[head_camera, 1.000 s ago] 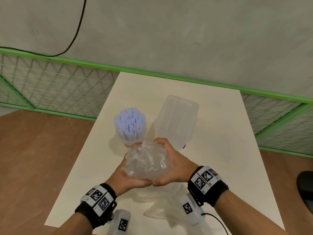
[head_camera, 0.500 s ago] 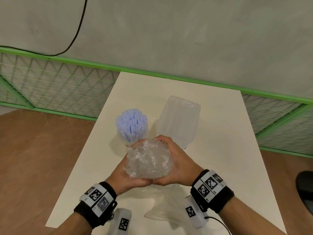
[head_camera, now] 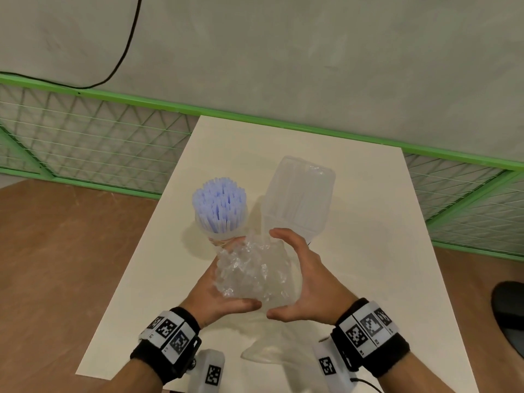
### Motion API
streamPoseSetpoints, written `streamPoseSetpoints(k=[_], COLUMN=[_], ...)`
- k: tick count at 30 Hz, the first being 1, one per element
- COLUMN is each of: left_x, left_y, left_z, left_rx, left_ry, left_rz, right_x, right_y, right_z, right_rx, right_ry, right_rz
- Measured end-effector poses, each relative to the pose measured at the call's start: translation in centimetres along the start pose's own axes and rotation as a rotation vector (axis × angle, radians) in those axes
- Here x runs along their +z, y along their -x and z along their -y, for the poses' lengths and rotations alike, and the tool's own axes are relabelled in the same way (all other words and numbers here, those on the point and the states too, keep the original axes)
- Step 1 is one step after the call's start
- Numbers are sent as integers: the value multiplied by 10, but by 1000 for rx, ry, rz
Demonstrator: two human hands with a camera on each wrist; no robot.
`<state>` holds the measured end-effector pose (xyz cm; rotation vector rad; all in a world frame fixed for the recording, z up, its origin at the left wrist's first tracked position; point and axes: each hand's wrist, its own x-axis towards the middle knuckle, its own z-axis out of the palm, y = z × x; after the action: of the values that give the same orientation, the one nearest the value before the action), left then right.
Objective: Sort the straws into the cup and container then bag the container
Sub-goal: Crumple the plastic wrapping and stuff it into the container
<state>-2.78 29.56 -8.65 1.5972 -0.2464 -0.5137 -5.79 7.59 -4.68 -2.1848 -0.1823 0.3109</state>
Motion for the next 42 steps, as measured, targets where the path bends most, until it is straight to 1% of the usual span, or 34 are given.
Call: streamPoseSetpoints(k=[2, 4, 8, 12, 14, 16, 20, 22, 24, 27, 29, 32, 38, 42], left_x=[1, 1, 3, 6, 9, 12, 17, 19, 20, 21, 22, 22, 23, 21], left_y=[1, 1, 3, 5, 5, 5, 5, 5, 4, 2, 1, 0, 1, 1], left_z=[0, 3, 7, 9, 10, 12, 12, 10, 10, 10, 9, 6, 5, 6], left_rx=[-1, -4, 2, 2, 7, 18, 25, 34, 40, 37, 38, 22, 8, -14], left_ry=[9, 6, 8, 23, 36, 39, 87, 83, 76, 79, 84, 109, 95, 106], left_rz=[-20, -33, -59, -90, -115, -141, -167, -176, -179, -171, -186, -226, -245, -254], right_x=[-2, -3, 2, 10, 16, 21, 29, 35, 43, 55, 59, 62, 57, 52], right_y=[5, 10, 14, 15, 16, 18, 28, 32, 32, 26, 22, 19, 14, 13], right_z=[-2, -4, -6, -8, -7, -6, -3, -3, -3, -4, -4, -6, -14, -15], right_rx=[-14, -39, -79, -176, -211, -229, -217, -209, -212, -234, -264, -309, -305, -294], right_ry=[7, 14, 29, 52, 52, 54, -18, -21, 18, 48, 63, 48, 52, 23], right_rz=[-23, -80, -230, -410, -458, -456, -333, -310, -359, -486, -564, -635, -709, -724])
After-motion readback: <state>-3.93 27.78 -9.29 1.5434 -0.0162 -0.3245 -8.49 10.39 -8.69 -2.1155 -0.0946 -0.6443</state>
